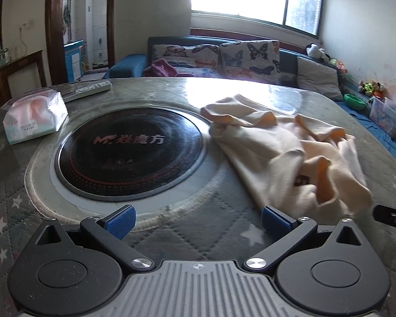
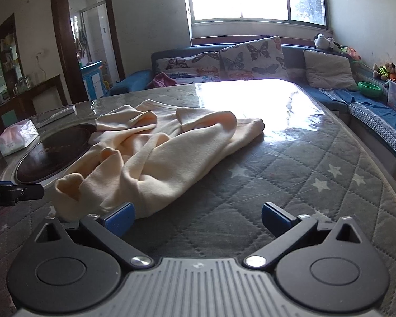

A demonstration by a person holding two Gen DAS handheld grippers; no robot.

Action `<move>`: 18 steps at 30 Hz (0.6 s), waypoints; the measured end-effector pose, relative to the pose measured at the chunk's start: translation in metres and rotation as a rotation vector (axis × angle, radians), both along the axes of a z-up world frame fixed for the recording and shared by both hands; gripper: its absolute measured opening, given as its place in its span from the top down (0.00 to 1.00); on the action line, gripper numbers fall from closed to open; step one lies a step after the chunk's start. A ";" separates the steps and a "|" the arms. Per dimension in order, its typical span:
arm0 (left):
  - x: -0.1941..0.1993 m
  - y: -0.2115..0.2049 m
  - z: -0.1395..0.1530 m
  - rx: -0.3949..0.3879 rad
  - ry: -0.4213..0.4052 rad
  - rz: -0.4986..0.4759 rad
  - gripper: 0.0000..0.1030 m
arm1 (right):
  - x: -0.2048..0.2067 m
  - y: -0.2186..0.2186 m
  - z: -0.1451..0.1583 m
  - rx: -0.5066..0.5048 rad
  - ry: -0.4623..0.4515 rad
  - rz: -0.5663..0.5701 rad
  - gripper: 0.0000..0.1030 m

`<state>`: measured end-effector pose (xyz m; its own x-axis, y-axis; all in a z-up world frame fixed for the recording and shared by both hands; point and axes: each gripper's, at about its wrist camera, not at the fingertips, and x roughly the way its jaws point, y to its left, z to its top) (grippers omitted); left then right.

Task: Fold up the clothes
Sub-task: 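Move both grippers toward the crumpled cream sweatshirt on the table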

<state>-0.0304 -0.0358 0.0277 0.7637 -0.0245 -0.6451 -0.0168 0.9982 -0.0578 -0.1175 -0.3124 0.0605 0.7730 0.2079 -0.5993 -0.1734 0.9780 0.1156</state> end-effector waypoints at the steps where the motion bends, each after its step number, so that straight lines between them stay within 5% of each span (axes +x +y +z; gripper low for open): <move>1: -0.001 -0.002 0.001 0.000 0.001 -0.006 0.00 | -0.001 0.000 0.000 0.000 0.000 0.001 0.00; 18: -0.005 -0.023 0.006 0.019 0.053 -0.064 0.00 | -0.013 0.010 0.008 0.033 0.013 0.052 0.00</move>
<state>-0.0358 -0.0592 0.0335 0.7259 -0.0598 -0.6852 0.0449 0.9982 -0.0396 -0.1310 -0.3027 0.0684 0.7532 0.2672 -0.6010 -0.2220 0.9634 0.1501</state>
